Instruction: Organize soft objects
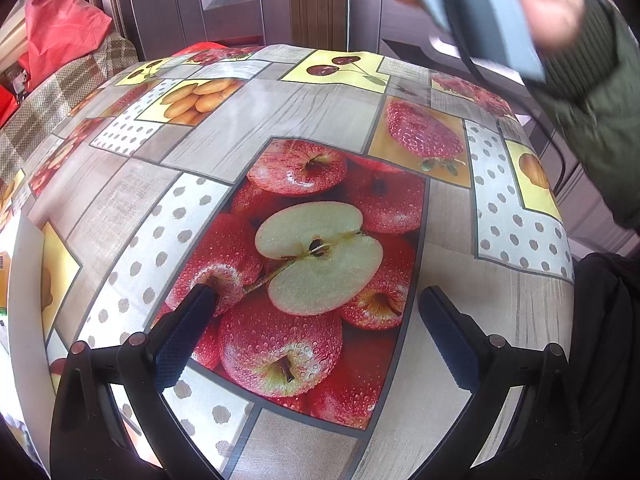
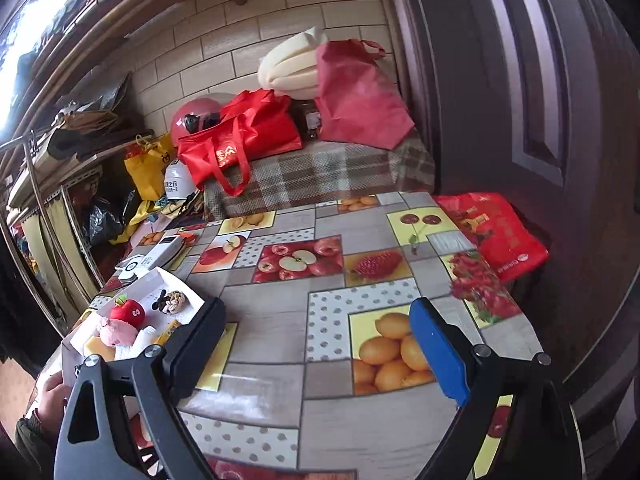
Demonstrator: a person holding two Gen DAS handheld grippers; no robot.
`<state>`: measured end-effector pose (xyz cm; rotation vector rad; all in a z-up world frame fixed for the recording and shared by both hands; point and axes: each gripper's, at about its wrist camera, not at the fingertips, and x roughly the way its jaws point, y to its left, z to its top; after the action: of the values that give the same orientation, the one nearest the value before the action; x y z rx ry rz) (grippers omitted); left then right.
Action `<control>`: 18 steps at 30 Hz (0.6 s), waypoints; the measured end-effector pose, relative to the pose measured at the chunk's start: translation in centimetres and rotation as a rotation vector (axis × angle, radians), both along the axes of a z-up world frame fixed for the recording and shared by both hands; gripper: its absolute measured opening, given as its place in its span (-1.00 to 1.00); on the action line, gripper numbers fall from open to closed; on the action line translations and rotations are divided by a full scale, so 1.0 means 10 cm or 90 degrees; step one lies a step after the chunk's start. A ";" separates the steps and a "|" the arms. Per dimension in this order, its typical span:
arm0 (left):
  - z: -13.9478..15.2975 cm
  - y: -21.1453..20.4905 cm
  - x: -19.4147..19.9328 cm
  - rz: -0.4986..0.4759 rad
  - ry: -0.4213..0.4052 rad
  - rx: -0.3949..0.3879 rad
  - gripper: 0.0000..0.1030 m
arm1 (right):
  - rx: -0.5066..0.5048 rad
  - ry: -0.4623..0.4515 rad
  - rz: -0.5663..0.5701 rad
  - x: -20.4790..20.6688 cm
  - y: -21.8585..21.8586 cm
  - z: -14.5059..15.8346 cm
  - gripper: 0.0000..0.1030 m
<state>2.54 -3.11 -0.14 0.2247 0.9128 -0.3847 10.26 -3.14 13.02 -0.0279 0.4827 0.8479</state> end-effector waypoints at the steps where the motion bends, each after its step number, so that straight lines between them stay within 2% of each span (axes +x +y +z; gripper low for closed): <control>1: 0.00 0.00 0.00 0.000 0.000 0.000 0.99 | 0.007 0.008 -0.007 -0.01 -0.08 -0.05 0.81; 7: 0.00 0.00 0.00 0.000 0.000 0.000 0.99 | 0.036 0.061 -0.050 -0.13 -0.50 -0.45 0.82; 11: 0.00 0.00 0.00 0.000 0.000 0.000 0.99 | 0.031 0.062 -0.090 -0.22 -0.73 -0.61 0.82; 13: 0.00 0.00 0.00 0.000 0.000 0.000 0.99 | 0.014 0.060 -0.103 -0.23 -0.78 -0.69 0.82; 18: 0.00 0.00 0.00 0.000 -0.001 0.001 0.99 | -0.091 0.050 -0.127 -0.35 -0.67 -0.94 0.82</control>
<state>2.53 -3.09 -0.13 0.2257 0.9111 -0.3837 6.77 -9.83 3.63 -0.0770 0.6096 0.6199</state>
